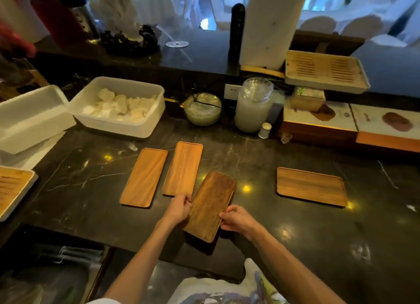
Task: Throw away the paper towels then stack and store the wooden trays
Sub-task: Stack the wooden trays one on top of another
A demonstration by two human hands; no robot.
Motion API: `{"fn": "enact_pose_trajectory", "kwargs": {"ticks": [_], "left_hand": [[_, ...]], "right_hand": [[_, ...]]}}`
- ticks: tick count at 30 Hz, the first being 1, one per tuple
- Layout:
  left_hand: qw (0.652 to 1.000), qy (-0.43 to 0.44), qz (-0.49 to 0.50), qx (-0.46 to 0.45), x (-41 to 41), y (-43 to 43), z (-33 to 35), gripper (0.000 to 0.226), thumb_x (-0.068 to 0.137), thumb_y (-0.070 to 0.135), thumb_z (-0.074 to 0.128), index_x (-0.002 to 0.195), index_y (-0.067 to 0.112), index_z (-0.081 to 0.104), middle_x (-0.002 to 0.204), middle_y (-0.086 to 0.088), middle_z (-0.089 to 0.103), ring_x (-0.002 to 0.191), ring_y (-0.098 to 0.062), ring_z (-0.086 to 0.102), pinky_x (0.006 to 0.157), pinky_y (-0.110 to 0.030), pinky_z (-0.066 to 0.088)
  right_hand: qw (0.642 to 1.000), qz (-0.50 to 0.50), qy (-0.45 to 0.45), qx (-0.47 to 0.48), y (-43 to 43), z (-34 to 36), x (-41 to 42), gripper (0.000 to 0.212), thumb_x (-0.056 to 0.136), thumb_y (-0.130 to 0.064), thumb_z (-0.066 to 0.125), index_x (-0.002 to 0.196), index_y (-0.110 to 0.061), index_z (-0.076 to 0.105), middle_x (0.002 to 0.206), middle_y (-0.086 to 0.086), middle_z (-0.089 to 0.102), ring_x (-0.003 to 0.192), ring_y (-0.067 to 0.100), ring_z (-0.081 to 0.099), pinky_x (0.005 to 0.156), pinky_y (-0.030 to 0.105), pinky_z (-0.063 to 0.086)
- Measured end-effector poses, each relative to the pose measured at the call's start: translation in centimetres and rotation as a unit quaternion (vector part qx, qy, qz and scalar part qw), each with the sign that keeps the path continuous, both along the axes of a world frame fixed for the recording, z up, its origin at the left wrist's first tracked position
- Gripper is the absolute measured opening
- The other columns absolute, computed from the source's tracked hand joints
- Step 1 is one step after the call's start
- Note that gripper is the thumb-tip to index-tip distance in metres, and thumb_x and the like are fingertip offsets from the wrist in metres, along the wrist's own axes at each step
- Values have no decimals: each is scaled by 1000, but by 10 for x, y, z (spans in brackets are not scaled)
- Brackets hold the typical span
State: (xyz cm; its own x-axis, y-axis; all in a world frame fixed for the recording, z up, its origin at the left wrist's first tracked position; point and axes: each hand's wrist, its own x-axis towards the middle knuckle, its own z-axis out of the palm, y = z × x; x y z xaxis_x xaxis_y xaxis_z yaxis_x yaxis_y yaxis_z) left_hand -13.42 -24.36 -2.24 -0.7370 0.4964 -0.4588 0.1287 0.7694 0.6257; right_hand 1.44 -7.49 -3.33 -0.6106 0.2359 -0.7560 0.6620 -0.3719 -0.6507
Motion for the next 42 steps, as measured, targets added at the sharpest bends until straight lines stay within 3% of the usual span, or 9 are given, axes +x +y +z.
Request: {"fn": "enact_pose_trajectory", "kwargs": {"ticks": [9,15,21,26,30,33,35,39,42], "left_hand": [[984,13,-158,84,74,129,16,15,93,-1,48,98,10,56,99,-4,55,95,-16,50,76,-19,32],[973,10,-193,126,127,207,35,26,96,10,50,119,9,62,113,2,60,107,-9,53,93,-20,39],[972,-124,51,195,161,241,31,38,95,26,56,131,13,50,119,-10,63,110,-21,61,83,-28,53],[936,-251,153,194,200,249,6,42,96,9,53,134,7,37,121,-12,59,107,-25,60,87,-41,54],[944,-191,173,205,199,262,-1,34,97,4,49,130,3,48,120,-15,64,105,-25,65,86,-39,57],[954,-145,155,211,186,274,0,32,98,5,46,130,5,51,120,-14,65,107,-23,64,89,-36,56],[959,-120,153,203,176,283,-1,34,98,5,45,131,5,51,121,-12,64,110,-23,63,93,-37,54],[977,-76,111,166,159,301,-11,31,98,4,44,127,8,56,113,-5,65,107,-19,62,79,-20,51],[991,-30,82,98,148,314,-22,32,99,8,43,128,9,55,119,-9,60,114,-21,57,95,-28,46]], "right_hand": [[990,-111,58,-58,111,11,123,42,81,-42,74,109,-13,64,101,9,73,91,21,72,76,32,57],[960,-261,82,-60,171,14,186,27,92,-21,63,115,-7,61,99,12,74,88,23,71,68,28,58],[928,-350,108,-67,196,7,218,19,93,-14,62,109,-4,60,102,17,73,89,25,72,72,30,59],[927,-357,100,-65,208,-2,226,22,92,-17,63,111,-9,56,102,9,76,96,24,72,75,30,55],[939,-316,99,-93,225,-7,222,25,90,-15,66,113,-9,60,107,10,74,96,22,72,75,31,56],[917,-381,96,-72,251,-7,218,34,91,-8,61,124,-1,56,98,12,70,83,19,66,74,30,54],[917,-391,85,-5,271,-6,217,43,92,-5,59,133,-4,46,99,12,66,80,19,62,77,32,54],[940,-310,53,134,295,-9,205,48,93,-8,58,139,-9,45,98,5,68,90,25,67,83,40,55],[942,-269,12,199,306,-19,197,41,96,-12,55,136,-11,51,95,-6,68,90,16,67,77,33,56]]}}
